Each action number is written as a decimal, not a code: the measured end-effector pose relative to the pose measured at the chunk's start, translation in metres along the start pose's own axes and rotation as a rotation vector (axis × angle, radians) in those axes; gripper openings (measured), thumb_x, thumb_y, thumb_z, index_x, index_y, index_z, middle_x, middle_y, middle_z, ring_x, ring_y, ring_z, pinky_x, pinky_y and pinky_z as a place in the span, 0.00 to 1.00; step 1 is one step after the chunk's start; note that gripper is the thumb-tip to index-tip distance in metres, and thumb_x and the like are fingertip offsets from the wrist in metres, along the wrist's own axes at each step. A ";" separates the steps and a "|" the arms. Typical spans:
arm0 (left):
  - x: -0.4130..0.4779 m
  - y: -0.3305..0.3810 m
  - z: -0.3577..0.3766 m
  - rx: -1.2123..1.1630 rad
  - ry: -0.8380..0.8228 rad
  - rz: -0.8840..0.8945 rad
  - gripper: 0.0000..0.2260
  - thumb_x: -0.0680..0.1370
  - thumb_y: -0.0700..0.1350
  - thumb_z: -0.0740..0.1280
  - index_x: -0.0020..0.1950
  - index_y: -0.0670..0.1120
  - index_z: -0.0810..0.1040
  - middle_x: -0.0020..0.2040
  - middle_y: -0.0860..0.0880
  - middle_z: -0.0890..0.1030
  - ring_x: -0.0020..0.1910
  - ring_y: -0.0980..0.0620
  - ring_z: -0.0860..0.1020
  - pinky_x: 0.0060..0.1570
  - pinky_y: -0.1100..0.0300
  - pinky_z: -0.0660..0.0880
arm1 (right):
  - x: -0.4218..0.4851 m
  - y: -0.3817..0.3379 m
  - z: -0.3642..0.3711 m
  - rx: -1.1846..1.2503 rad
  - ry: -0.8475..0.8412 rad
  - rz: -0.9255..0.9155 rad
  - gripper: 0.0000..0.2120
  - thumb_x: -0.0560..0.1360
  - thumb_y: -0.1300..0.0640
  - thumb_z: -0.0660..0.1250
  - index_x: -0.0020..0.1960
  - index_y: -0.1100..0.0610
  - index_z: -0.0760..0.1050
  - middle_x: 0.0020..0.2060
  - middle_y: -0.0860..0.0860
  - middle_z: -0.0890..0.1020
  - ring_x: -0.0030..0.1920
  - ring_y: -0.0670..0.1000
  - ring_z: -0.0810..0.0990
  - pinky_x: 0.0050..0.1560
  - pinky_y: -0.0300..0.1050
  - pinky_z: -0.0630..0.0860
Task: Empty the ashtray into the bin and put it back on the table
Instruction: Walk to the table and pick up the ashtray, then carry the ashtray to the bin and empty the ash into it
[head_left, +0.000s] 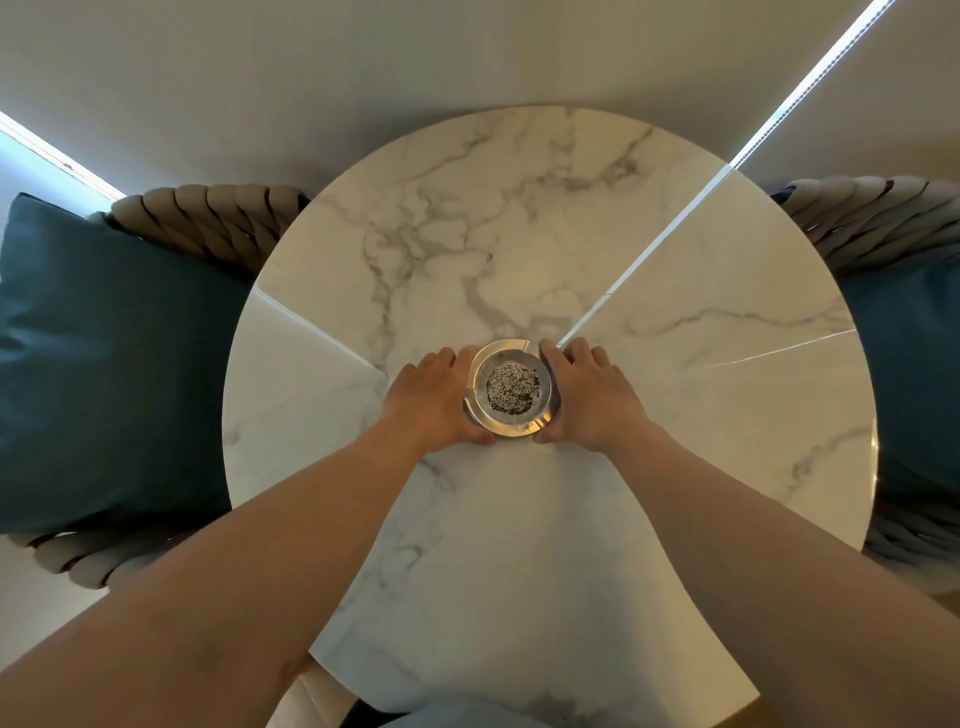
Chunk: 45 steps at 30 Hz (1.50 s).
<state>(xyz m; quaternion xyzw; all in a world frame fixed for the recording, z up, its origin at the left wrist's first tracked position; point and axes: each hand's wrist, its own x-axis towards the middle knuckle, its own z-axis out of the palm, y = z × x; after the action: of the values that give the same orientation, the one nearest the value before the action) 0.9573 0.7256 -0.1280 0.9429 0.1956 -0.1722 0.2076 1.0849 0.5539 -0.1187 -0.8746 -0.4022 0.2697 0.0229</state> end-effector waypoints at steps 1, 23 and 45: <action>0.000 0.000 0.000 -0.003 0.000 0.002 0.47 0.55 0.71 0.72 0.67 0.52 0.62 0.54 0.49 0.75 0.55 0.46 0.75 0.49 0.51 0.70 | 0.000 -0.001 0.000 0.000 0.001 0.000 0.54 0.55 0.39 0.80 0.73 0.51 0.58 0.59 0.53 0.68 0.59 0.57 0.69 0.56 0.53 0.72; -0.077 -0.007 -0.023 0.005 0.009 0.125 0.45 0.57 0.70 0.73 0.67 0.50 0.65 0.55 0.49 0.75 0.54 0.46 0.75 0.50 0.51 0.72 | -0.074 -0.052 -0.006 0.019 0.032 0.044 0.53 0.55 0.35 0.80 0.71 0.52 0.61 0.60 0.53 0.70 0.60 0.57 0.69 0.58 0.54 0.73; -0.206 0.030 0.024 -0.009 0.059 0.093 0.45 0.58 0.68 0.75 0.67 0.50 0.65 0.59 0.50 0.76 0.56 0.48 0.75 0.55 0.48 0.73 | -0.193 -0.060 0.032 0.019 0.020 -0.073 0.52 0.55 0.40 0.81 0.71 0.52 0.61 0.60 0.53 0.71 0.60 0.58 0.69 0.58 0.55 0.73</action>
<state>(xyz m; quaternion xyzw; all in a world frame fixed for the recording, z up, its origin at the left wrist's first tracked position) 0.7863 0.6285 -0.0548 0.9546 0.1584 -0.1338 0.2138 0.9256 0.4504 -0.0432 -0.8617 -0.4312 0.2636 0.0452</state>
